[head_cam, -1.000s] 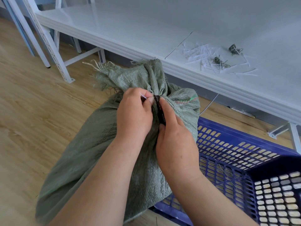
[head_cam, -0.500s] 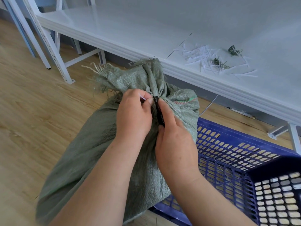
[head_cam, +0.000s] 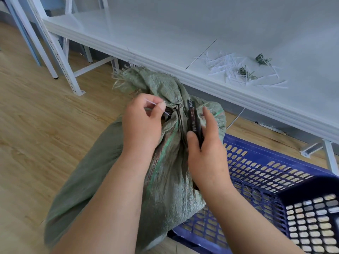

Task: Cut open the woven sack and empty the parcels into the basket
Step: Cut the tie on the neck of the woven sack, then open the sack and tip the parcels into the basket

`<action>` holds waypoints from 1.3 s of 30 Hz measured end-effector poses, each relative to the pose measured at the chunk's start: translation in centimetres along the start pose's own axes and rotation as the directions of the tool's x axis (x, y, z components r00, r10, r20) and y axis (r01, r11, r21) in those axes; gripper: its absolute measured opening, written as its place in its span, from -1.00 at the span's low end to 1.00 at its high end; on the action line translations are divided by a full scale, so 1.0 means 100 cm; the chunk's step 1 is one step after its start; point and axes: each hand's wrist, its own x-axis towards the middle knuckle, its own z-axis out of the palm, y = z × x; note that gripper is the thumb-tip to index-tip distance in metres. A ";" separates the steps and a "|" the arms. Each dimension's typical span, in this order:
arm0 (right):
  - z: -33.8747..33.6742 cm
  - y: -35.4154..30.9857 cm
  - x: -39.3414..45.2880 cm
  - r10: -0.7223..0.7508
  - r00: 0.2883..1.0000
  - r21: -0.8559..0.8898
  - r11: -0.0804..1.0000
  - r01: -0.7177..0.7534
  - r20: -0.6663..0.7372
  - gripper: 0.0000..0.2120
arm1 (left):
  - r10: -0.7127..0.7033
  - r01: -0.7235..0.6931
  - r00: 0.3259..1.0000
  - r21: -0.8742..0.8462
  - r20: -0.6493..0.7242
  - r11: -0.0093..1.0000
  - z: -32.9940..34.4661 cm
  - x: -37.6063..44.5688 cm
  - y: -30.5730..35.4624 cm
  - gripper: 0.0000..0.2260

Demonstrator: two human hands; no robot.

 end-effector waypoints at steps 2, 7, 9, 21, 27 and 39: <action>-0.010 -0.004 0.005 0.007 0.997 0.087 0.996 -0.001 -0.076 -0.47 | -0.017 0.016 1.000 -0.118 -0.003 0.993 -0.005 0.001 0.010 -0.84; -0.040 -0.020 0.026 0.016 0.993 0.205 0.979 0.009 -0.118 -0.79 | 0.272 -0.300 0.946 -0.164 -0.176 0.940 -0.025 0.007 0.050 -0.88; -0.049 -0.027 0.036 0.002 0.993 0.279 0.960 0.033 -0.122 -0.80 | 0.335 -0.382 0.918 -0.243 -0.211 0.892 -0.029 0.005 0.063 -0.84; -0.074 -0.005 0.051 0.075 0.997 0.393 0.918 -0.061 -0.021 -0.94 | 0.068 0.021 0.981 -0.445 0.184 0.896 0.013 -0.010 0.058 -0.90; -0.090 0.013 0.053 0.044 0.998 0.250 0.967 -0.053 0.041 -0.96 | 0.047 0.074 0.974 -0.504 0.223 0.861 0.035 -0.016 0.057 -0.90; -0.144 0.033 0.116 0.469 0.883 0.569 0.719 -0.398 0.025 -0.94 | -0.005 0.154 0.898 -0.305 0.440 0.940 0.110 0.007 0.114 -0.61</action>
